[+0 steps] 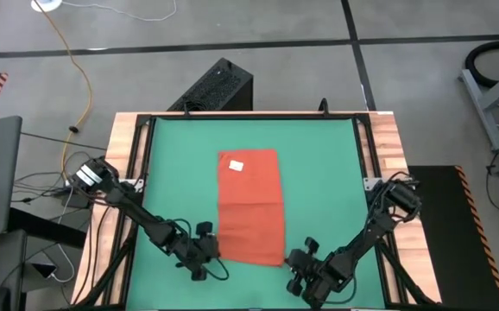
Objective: Roll towel
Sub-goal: Roll the orange towel
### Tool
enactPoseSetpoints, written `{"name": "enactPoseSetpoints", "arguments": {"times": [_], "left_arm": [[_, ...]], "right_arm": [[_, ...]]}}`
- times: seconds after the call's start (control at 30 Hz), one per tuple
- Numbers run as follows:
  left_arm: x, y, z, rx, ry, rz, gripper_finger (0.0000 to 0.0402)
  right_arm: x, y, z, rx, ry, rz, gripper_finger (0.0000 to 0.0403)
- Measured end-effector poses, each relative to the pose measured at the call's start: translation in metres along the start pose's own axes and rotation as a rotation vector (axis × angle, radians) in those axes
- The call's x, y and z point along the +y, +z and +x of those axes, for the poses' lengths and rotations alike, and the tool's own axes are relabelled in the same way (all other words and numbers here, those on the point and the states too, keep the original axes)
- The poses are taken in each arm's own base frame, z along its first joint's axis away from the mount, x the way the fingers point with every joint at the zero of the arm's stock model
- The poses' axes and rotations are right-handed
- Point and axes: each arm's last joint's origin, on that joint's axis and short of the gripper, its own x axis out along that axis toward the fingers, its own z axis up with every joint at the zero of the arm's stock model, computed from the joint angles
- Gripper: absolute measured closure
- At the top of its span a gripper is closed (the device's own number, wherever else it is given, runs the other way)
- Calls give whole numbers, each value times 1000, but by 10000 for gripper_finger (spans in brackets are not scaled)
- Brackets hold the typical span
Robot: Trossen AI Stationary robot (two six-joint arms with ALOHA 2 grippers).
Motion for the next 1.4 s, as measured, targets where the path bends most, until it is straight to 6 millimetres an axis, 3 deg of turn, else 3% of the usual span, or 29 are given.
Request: {"name": "enactPoseSetpoints", "arguments": {"times": [0.17,0.43,0.83,1.4], "left_arm": [[0,2,-4,-9,-2,11,401],[-8,3,-5,-43,-55,-6,401],[-11,3,-6,-49,-66,-11,402],[-11,4,-6,-49,-69,-20,401]], "right_arm": [[16,16,-8,-82,10,-267,374],[29,26,-15,-105,44,-636,342],[27,31,-9,-44,92,-823,165],[16,40,5,51,105,-890,179]]}}
